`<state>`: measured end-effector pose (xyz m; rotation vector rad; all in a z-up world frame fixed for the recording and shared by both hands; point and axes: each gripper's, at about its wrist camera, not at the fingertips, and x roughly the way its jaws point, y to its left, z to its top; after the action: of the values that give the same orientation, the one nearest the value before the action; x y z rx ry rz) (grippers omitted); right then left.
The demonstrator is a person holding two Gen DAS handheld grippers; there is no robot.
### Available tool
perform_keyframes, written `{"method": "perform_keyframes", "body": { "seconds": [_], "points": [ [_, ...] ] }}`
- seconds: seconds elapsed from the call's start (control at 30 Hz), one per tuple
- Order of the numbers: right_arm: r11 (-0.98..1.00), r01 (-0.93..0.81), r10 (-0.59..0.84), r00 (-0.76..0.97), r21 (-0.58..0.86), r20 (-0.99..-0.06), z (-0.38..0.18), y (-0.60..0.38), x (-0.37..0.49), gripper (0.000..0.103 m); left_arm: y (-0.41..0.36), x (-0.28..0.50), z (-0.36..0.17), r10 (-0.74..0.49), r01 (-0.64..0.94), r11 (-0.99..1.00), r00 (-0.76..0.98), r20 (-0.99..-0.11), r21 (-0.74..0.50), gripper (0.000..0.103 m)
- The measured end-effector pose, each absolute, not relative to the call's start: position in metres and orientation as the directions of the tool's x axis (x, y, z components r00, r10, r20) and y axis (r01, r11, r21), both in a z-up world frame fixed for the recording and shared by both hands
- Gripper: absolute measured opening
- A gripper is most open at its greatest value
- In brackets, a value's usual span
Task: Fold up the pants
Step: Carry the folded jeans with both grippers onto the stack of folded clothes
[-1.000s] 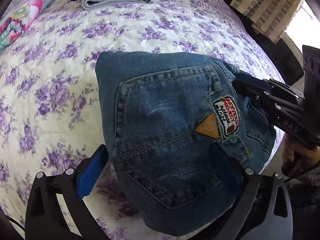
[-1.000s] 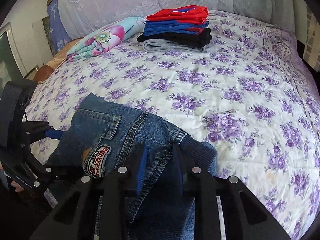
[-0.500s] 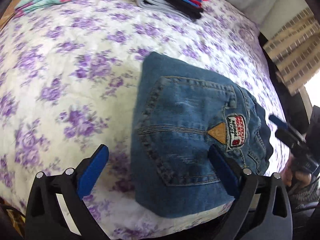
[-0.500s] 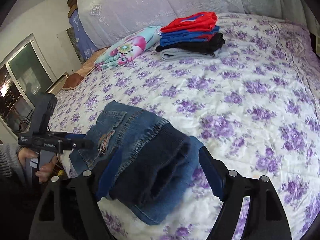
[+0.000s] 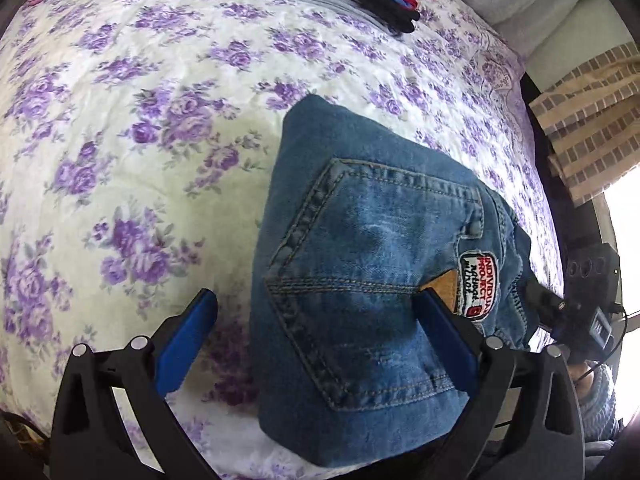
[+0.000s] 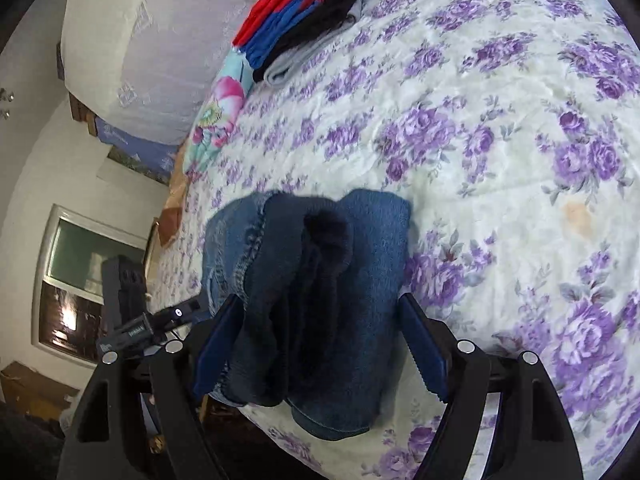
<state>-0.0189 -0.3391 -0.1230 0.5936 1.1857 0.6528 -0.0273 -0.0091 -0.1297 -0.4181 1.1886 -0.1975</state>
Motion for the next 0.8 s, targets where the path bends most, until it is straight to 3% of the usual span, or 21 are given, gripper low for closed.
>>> {"method": "perform_keyframes", "body": {
  "seconds": [0.1,0.2,0.27,0.33,0.53,0.8],
  "points": [
    [0.694,-0.151,0.717,0.243,0.705,-0.654,-0.131,-0.332,-0.021,0.078,-0.006,-0.026,-0.138,-0.392,-0.079,0.891,0.361,-0.846,-0.447,0.099],
    [0.685,-0.152,0.725,0.24,0.713,-0.646,-0.135,-0.328,-0.024,0.061,-0.008,-0.027,-0.141,-0.401,-0.083,0.885,0.365,-0.84,-0.458,0.097],
    [0.697,-0.171,0.714,0.252,0.696,-0.653,-0.131,-0.326,-0.027,0.053,-0.012,-0.03,-0.136,-0.434,-0.053,0.872,0.375,-0.819,-0.487,0.076],
    [0.721,-0.191,0.691,0.266,0.666,-0.672,-0.125,-0.321,-0.029,0.048,-0.015,-0.032,-0.131,-0.42,-0.034,0.883,0.386,-0.821,-0.467,0.072],
    [0.775,-0.229,0.631,0.328,0.589,-0.703,-0.104,-0.312,-0.041,0.043,-0.011,-0.039,-0.111,-0.441,0.01,0.876,0.421,-0.793,-0.482,0.06],
    [0.796,-0.298,0.604,0.436,0.527,-0.667,-0.032,-0.311,-0.038,0.042,-0.006,-0.024,-0.047,-0.475,0.08,0.857,0.505,-0.72,-0.509,0.057]
  ]
}}
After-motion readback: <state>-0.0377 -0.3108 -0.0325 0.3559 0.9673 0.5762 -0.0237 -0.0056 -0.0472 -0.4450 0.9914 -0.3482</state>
